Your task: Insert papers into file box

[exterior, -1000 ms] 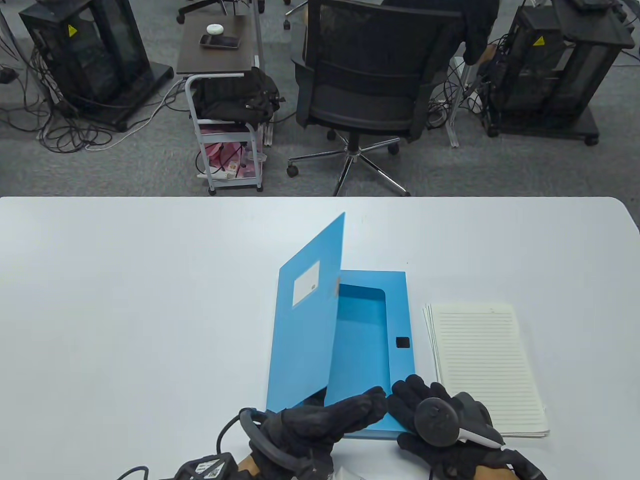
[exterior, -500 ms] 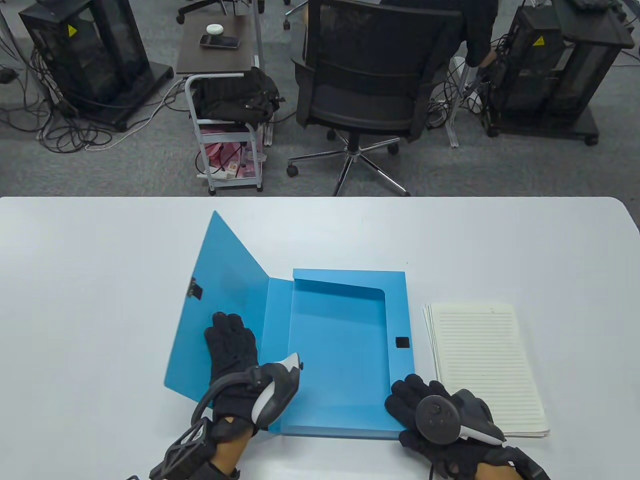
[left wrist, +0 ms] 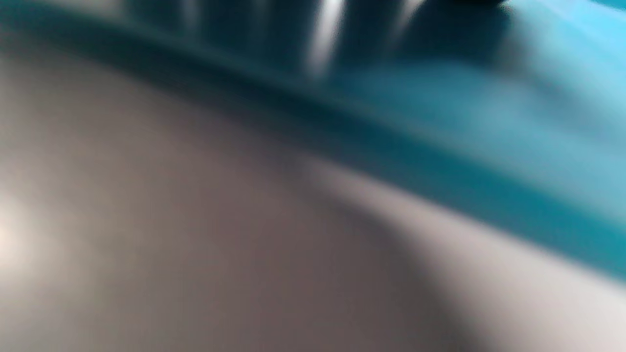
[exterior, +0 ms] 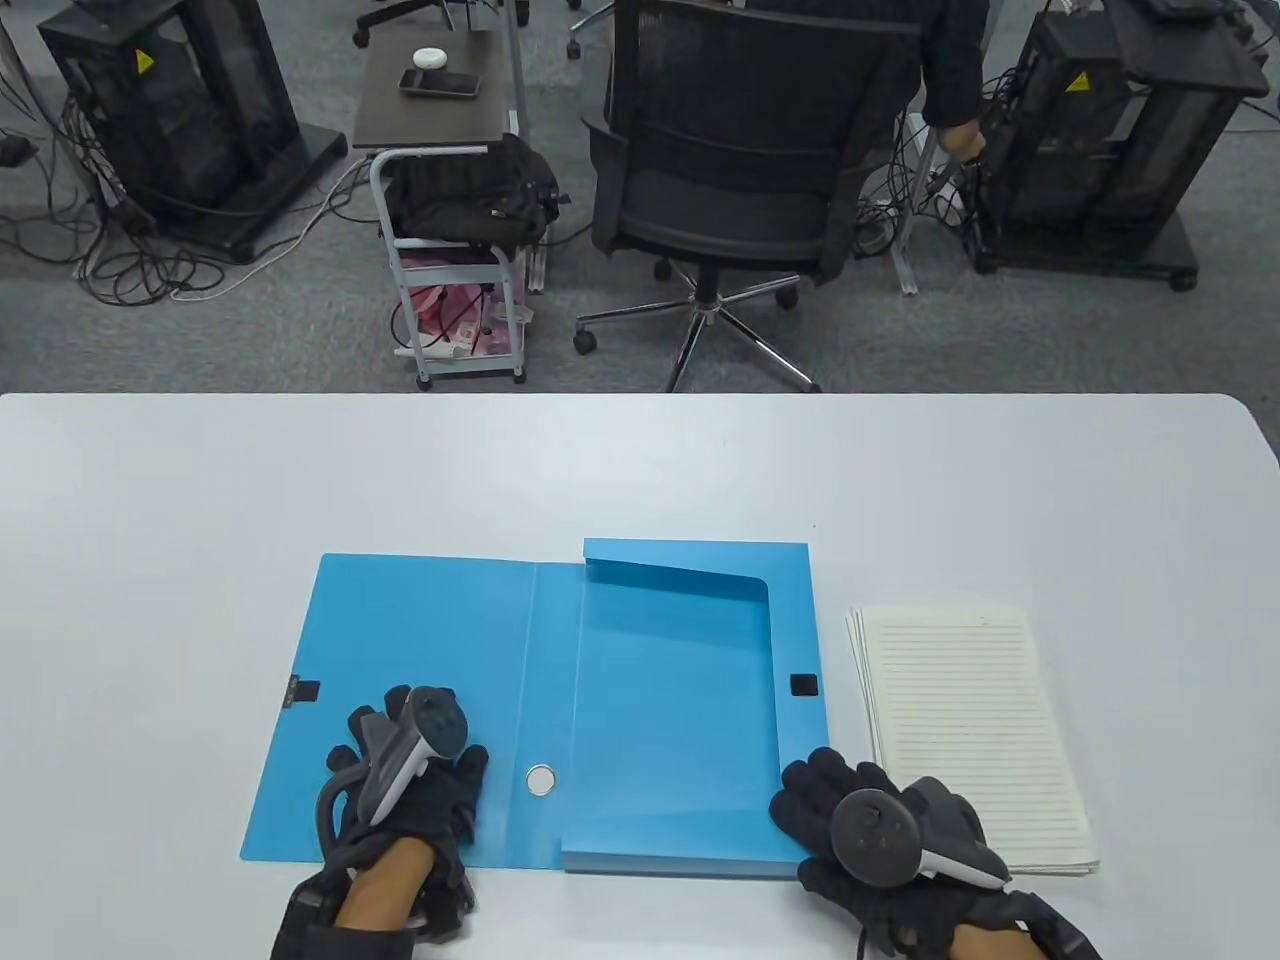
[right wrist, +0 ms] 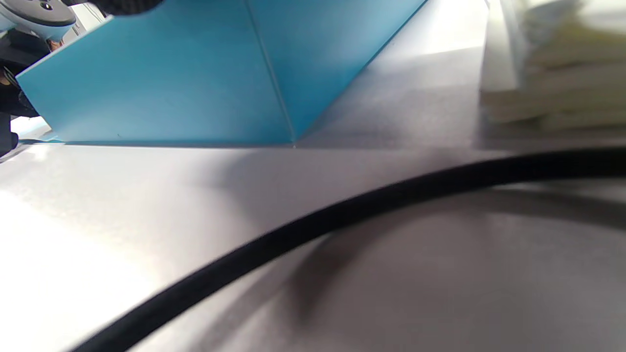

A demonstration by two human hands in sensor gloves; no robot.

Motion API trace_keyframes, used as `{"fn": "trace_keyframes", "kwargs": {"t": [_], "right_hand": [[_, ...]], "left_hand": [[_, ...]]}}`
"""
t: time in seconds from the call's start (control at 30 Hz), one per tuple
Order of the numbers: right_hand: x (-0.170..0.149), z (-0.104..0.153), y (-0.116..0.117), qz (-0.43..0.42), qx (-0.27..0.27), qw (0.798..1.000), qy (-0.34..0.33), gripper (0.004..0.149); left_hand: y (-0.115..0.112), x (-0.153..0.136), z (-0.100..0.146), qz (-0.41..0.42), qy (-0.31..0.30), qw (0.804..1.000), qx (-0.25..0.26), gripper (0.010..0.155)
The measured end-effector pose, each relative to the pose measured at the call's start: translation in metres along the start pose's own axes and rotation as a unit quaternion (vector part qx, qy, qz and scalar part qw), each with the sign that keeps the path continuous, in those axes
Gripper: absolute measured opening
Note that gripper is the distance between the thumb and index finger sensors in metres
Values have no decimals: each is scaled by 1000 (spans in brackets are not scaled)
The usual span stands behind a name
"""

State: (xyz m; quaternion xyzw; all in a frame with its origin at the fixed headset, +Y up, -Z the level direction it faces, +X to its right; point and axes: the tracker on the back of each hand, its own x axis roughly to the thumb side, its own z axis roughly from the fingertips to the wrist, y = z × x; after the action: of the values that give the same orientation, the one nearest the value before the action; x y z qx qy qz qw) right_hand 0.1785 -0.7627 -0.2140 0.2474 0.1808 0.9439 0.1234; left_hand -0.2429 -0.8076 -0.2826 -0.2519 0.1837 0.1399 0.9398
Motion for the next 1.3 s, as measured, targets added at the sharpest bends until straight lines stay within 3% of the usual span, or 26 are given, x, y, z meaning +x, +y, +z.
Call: {"fn": "trace_keyframes", "kwargs": {"t": [0.3,0.4,0.5,0.6,0.7,0.77,0.83,0.9,0.97,1.0,1.07,1.1,1.17,1.27,1.3], "right_hand": [[-1,0,-1,-4,-2,1000,3,60],[0,-1,-1,2,1,1000,2,60],[-1,-2,-2,2,4,1000,0,60],[-1,-2,-3,-2,5,1000,-1,60],[0,-2,-2,3,4,1000,0,60],[0,-2,-2,-1,5,1000,0,60],[0,-2,-2,-2,6,1000,1,59],[0,-2,-2,-2,5,1000,2,59],[1,0,-4,-2,-15,1000,-1,59],[3,4,-10,5,-58,998,-1,57],[7,15,-29,21,-131,991,-8,53],[8,22,-46,22,-176,984,-32,51],[6,29,-83,55,-225,973,-12,49],[-15,18,-136,150,-214,962,80,48],[-23,11,-144,165,-209,959,100,49]], "left_hand": [[5,-6,-1,72,-25,997,23,79],[13,-7,2,138,-51,989,3,80],[21,-6,12,204,-74,976,34,81],[30,2,27,216,-122,966,77,82],[36,16,52,215,-202,946,137,85],[39,29,72,205,-291,916,184,89],[35,40,83,248,-386,875,157,91],[29,49,91,297,-430,842,135,95],[25,56,93,292,-449,837,108,97],[22,60,93,274,-457,841,96,97],[20,61,95,243,-457,847,120,97],[19,61,95,232,-458,850,121,97],[19,59,93,230,-453,854,108,97],[21,57,88,249,-444,855,101,96],[21,57,87,251,-441,856,97,96]]}}
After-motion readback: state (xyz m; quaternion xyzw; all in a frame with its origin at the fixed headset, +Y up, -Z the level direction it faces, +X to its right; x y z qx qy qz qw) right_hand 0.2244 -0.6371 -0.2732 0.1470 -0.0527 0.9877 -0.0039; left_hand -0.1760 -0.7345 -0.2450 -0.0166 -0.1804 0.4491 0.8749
